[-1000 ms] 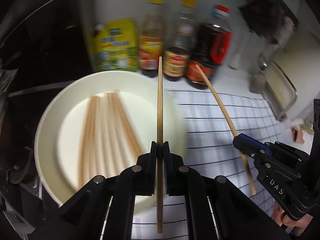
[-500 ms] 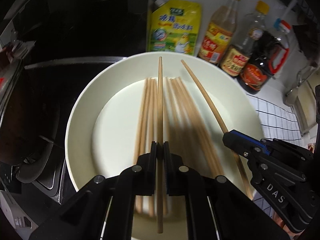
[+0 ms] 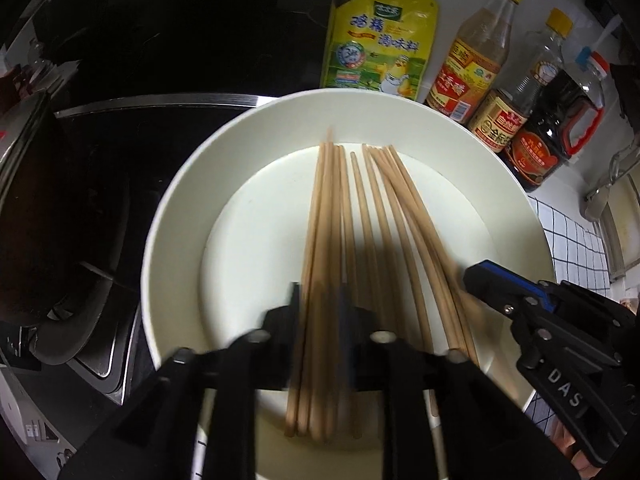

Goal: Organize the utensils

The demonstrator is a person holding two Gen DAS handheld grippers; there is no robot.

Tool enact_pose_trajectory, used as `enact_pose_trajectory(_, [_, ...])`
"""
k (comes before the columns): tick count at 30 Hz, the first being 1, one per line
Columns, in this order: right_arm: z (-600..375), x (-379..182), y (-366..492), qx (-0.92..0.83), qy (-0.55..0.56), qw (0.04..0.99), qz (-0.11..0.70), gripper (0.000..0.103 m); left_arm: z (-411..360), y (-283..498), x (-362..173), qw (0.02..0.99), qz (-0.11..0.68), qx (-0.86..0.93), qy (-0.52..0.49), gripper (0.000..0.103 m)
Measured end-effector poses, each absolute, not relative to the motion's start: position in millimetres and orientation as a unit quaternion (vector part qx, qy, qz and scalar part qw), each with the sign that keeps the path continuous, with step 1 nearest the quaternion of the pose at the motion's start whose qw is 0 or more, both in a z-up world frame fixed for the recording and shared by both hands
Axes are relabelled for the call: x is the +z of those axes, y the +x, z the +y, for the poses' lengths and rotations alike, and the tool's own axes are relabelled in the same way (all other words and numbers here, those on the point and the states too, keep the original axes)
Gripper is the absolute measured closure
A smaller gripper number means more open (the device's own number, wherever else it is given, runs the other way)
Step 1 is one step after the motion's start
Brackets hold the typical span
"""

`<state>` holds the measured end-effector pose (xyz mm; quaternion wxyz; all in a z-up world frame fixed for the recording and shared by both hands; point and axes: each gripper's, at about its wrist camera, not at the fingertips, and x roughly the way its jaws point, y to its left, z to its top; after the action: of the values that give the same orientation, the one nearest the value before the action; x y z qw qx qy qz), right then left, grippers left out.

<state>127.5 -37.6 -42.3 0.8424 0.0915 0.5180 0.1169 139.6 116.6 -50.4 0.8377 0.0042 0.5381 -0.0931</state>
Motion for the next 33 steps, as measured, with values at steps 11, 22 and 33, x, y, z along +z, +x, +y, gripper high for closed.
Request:
enact_pose_trajectory(11, [-45,-21,106,0.103,0.082,0.856,0.500,0.082,127,122,-21,0.861,0.504,-0.062,-0.003,0.028])
enact_pose_trajectory(22, [-47,0,82,0.103,0.072,0.863,0.489,0.071,126,94,5,0.872,0.485,-0.057,-0.013,0.028])
enact_pose_trajectory(33, [-55,20,66,0.095,0.070,0.873,0.473,0.060,121,75,27,0.883,0.466,-0.050,-0.007,0.024])
